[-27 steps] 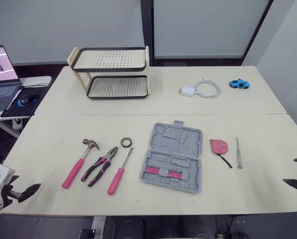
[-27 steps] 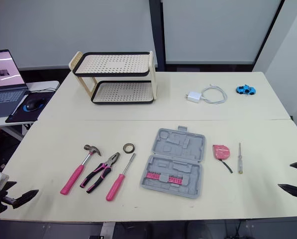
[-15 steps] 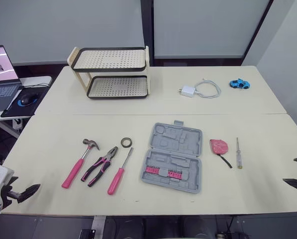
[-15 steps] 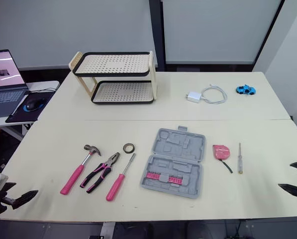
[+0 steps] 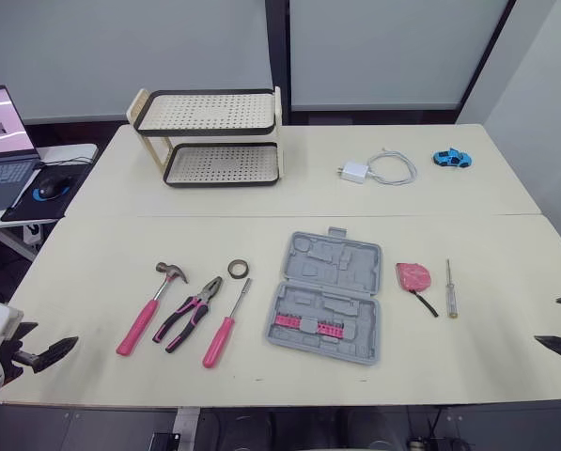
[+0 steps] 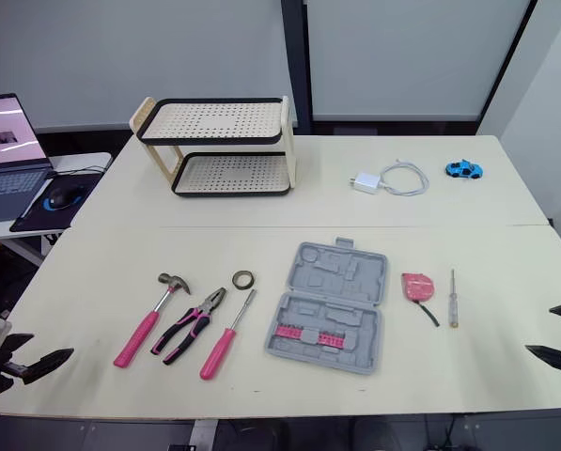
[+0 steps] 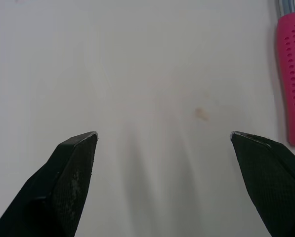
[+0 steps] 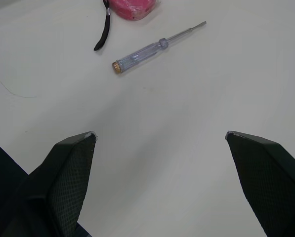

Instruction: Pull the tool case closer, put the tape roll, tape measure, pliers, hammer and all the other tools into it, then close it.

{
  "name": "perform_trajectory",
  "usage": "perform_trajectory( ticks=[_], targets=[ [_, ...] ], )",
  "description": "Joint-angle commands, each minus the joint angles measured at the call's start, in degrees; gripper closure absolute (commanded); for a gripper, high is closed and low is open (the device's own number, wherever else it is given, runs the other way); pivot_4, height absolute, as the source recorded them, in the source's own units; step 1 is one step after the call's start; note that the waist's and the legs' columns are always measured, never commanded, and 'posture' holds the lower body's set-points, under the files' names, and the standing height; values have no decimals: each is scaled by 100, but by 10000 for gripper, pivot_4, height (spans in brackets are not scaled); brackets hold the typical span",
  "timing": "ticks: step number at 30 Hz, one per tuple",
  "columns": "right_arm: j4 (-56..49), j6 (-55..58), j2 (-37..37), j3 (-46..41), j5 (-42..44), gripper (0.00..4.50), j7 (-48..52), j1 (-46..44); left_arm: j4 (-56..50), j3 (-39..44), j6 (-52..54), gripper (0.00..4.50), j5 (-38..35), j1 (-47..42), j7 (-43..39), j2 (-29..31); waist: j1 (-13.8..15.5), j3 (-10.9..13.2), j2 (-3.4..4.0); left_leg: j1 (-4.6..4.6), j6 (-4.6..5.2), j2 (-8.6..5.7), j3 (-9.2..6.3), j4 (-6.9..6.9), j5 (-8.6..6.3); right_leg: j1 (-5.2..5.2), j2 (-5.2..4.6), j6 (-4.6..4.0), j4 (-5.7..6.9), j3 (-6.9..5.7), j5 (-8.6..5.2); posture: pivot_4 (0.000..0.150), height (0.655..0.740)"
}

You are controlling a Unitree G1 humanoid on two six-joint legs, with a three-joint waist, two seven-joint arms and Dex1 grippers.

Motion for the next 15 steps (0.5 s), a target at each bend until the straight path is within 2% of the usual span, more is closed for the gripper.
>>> perform_trajectory(
  ticks=[1, 15],
  targets=[
    [-8, 45, 42, -134, 92, 0, -69, -104, -168, 158, 28, 218, -157, 17, -5, 97, 0, 0, 0, 0, 0, 0, 0, 0, 0, 0, 0, 0, 0, 0, 0, 1500, 7400],
    [-62, -15, 210, -204, 19, 0, -208, -56, -562, 250, 105, 218, -314, 264, -179, 279, -2, 0, 0, 0, 0, 1, 0, 0, 0, 0, 1, 0, 1, 0, 0, 1500, 7400]
  ],
)
